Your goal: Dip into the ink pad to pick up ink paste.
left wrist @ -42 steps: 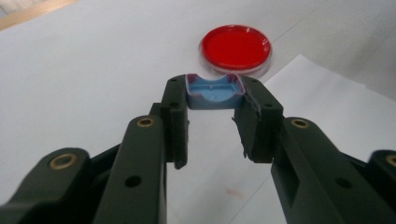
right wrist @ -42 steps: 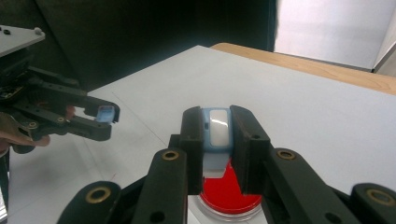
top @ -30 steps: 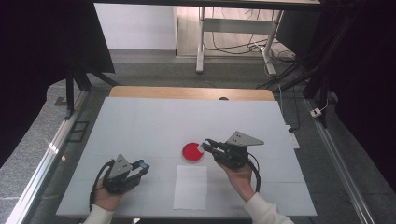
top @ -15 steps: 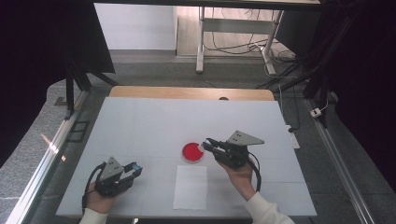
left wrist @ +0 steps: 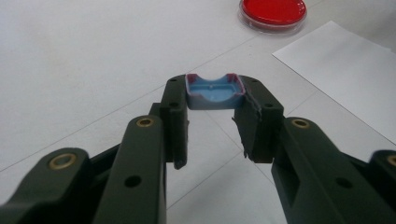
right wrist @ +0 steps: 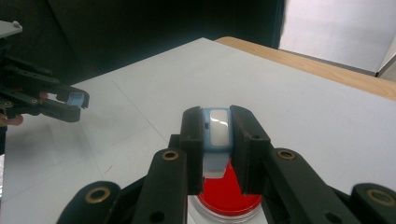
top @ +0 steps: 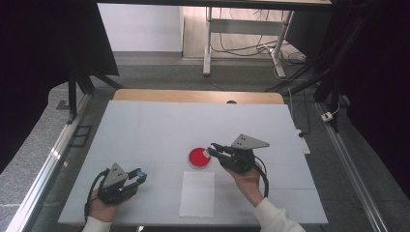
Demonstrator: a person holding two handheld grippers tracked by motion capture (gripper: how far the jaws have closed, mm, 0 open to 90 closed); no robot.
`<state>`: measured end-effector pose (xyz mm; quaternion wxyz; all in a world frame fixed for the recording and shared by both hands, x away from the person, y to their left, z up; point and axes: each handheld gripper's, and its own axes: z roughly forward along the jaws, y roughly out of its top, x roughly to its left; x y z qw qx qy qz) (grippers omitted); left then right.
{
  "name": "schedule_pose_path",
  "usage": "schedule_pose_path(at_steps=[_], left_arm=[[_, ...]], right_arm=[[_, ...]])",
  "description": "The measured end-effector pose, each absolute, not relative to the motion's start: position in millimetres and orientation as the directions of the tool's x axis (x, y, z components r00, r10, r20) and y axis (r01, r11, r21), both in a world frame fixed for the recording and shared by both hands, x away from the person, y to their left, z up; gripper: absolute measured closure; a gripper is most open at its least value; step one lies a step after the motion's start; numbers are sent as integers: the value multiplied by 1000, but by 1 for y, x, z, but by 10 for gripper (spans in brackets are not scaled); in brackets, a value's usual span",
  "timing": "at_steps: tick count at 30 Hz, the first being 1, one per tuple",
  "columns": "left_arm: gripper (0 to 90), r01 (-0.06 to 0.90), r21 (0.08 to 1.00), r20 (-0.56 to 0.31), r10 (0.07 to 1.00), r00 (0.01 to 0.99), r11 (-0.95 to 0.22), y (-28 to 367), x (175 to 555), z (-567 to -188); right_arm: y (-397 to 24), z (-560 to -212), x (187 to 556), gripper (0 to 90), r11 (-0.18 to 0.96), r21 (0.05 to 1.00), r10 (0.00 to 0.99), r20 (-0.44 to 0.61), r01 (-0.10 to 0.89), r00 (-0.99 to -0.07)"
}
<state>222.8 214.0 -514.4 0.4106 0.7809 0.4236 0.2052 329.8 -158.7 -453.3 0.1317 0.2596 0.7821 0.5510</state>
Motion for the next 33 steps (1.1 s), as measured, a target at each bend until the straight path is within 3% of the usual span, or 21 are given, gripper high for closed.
schedule_pose_path(at_steps=[21, 33], left_arm=[[648, 494, 810, -26, 822, 568, -316, 212, 223, -515], [648, 498, 805, -27, 819, 573, -322, 211, 225, -517]], right_arm=[[-143, -460, 349, 758, 347, 894, 552, 50, 285, -832], [-124, -466, 367, 758, 455, 841, 530, 11, 295, -848]])
